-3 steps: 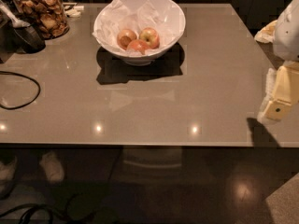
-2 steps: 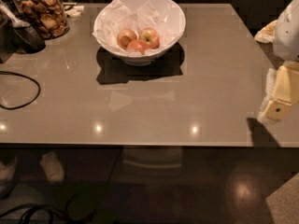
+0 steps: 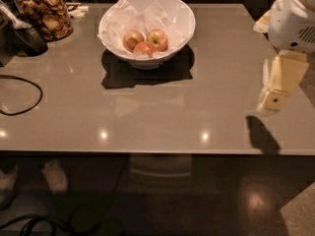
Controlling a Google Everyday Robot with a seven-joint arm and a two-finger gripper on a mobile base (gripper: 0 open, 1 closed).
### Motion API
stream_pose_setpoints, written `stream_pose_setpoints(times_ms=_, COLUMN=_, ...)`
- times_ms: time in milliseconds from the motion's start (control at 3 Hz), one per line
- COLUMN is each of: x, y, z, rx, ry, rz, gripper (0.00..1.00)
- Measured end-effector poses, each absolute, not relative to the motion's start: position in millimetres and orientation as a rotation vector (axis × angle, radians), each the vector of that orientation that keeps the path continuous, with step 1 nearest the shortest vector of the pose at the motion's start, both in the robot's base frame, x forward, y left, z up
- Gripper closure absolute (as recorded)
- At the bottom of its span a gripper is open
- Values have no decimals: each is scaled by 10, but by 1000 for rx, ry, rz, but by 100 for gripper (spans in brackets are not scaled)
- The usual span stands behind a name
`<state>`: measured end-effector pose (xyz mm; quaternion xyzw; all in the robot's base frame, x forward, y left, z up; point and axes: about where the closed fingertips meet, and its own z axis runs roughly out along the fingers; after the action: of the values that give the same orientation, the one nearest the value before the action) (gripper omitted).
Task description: Pick apple from white bowl
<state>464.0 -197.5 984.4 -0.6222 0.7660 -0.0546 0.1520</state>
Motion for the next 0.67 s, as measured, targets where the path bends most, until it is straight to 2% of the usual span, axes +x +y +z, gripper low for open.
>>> stream_pose_setpoints(times_ms=667, x=4826, y=-1819, z=9992, rx=-1763, ry=2171, rz=-162, gripper=0)
